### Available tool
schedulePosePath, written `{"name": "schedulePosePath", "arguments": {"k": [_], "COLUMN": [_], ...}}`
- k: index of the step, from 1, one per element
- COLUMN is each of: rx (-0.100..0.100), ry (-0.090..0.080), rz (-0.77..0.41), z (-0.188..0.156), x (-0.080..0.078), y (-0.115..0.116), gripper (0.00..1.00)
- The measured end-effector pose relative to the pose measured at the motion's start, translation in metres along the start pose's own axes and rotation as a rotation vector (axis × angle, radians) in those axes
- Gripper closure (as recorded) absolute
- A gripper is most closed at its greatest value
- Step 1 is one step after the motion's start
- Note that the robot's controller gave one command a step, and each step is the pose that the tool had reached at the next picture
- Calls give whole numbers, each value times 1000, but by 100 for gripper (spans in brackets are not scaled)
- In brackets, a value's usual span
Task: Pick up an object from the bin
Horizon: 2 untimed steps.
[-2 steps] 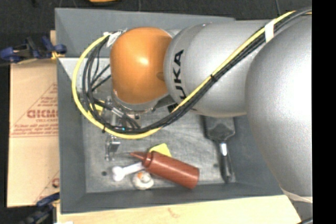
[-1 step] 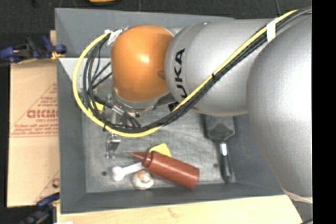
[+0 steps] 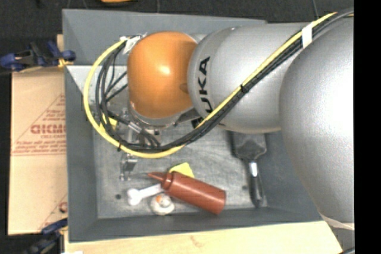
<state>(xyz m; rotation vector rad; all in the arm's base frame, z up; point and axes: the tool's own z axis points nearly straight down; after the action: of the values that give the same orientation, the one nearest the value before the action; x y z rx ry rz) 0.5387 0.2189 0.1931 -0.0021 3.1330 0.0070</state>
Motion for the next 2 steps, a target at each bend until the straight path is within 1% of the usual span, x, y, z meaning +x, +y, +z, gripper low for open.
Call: {"name": "schedulePosePath", "arguments": {"k": [1, 2], "rx": [7, 3], "ry": [20, 5], "rz": [16, -179], "z": [23, 28], "x": [13, 48], "y": [-15, -74], "gripper": [0, 0]}}
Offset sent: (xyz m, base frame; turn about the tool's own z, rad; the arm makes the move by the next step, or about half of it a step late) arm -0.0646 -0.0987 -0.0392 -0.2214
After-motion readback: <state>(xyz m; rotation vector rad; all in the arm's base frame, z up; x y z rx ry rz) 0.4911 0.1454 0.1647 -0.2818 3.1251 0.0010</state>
